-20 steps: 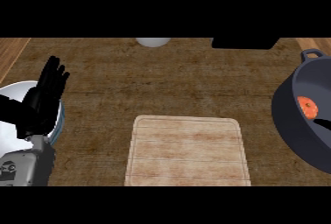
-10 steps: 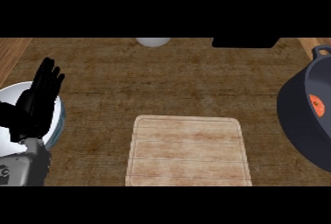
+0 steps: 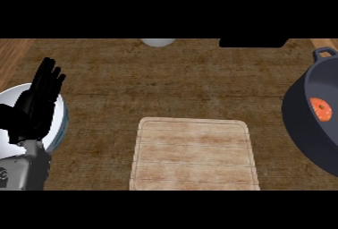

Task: Pick the squash from the cutting board and place it in the pot

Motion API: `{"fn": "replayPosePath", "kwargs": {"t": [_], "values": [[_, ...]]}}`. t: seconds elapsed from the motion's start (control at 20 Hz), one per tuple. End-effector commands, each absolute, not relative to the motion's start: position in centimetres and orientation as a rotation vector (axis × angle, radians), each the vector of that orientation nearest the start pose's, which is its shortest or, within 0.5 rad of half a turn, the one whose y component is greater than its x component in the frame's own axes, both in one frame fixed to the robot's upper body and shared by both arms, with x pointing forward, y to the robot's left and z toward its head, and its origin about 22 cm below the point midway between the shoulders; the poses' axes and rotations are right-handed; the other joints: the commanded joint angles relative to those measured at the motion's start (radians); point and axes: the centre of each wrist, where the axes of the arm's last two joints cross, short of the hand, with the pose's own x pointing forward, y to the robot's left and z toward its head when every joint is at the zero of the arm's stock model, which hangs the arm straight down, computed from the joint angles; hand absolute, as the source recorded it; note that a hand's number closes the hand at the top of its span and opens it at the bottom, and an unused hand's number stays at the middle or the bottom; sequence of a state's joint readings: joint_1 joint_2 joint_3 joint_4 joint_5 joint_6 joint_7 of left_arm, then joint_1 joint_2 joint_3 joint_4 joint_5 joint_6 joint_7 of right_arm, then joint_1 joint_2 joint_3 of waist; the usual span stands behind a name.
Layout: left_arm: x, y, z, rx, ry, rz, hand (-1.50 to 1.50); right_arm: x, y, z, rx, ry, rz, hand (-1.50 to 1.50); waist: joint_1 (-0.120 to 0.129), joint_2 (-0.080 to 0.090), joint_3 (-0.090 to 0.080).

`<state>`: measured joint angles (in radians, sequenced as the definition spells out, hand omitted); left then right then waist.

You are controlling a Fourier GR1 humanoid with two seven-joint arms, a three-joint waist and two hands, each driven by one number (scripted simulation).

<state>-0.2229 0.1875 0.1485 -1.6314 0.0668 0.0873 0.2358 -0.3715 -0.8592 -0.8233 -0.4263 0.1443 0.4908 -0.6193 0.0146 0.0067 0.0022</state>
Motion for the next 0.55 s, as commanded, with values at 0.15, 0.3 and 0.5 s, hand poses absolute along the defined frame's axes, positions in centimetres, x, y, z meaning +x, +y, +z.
{"fn": "replayPosePath", "kwargs": {"t": [0.15, 0.3, 0.5], "values": [[29.4, 26.3, 8.2, 0.207, -1.6, 0.067, 0.0, 15.9, -61.9, 8.1, -0.479, -1.711, -0.055, -1.5, -0.006, 0.0, 0.003], [27.8, 27.1, 8.2, 0.178, -1.628, 0.044, 0.0, 14.3, -62.6, 8.6, -0.494, -1.703, -0.033, -1.5, -0.001, -0.001, 0.004], [28.9, 26.7, 8.8, 0.183, -1.635, 0.077, 0.0, 14.4, -62.8, 8.8, -0.497, -1.695, -0.045, -1.5, -0.002, 0.002, 0.005]]}}
